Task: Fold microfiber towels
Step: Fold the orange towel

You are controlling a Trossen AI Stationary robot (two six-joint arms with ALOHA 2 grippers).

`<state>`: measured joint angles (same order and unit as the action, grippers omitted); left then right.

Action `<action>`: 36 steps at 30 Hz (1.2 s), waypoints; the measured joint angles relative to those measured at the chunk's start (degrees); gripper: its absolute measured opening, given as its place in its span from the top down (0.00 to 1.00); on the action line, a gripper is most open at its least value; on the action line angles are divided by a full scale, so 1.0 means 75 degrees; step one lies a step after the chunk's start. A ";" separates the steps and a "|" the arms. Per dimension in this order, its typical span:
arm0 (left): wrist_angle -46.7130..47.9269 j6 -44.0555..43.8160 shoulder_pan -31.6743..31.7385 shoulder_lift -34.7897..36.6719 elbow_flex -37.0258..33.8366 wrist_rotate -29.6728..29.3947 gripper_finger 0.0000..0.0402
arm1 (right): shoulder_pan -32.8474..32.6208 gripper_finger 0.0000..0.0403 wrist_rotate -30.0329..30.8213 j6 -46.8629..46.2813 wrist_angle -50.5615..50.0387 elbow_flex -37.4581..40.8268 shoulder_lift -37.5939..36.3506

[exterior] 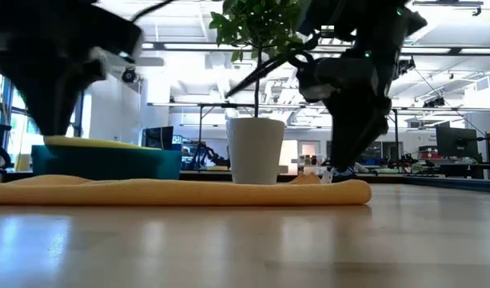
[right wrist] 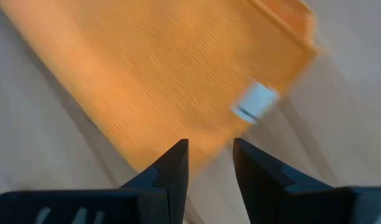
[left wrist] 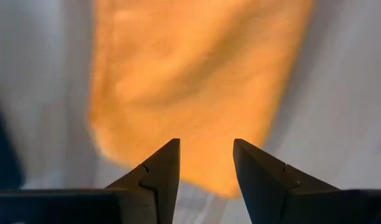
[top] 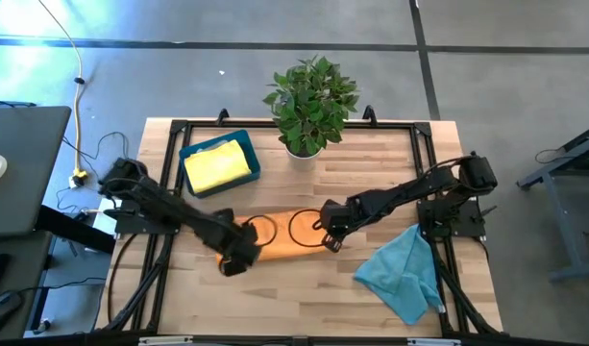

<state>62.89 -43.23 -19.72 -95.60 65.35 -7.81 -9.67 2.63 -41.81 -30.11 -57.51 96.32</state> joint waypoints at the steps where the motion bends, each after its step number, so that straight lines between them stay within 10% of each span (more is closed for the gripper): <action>1: -0.0302 -0.0181 -0.0113 0.0042 -0.0192 -0.0094 0.66 | -0.0001 0.70 0.0046 -0.0131 0.0340 0.0192 -0.0071; 19: -0.3025 -0.2537 -0.0377 -0.0066 -0.2053 0.0280 0.66 | 0.0003 0.43 0.0676 -0.1997 0.1499 0.0903 0.0021; 36: -0.4859 -0.4357 -0.0513 -0.0118 -0.2088 0.0897 0.66 | -0.0230 0.49 0.1238 -0.2508 0.1872 0.0877 0.0546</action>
<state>26.45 -75.91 -23.57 -96.48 49.69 -1.09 -11.40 11.91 -60.62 -16.07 -50.93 100.41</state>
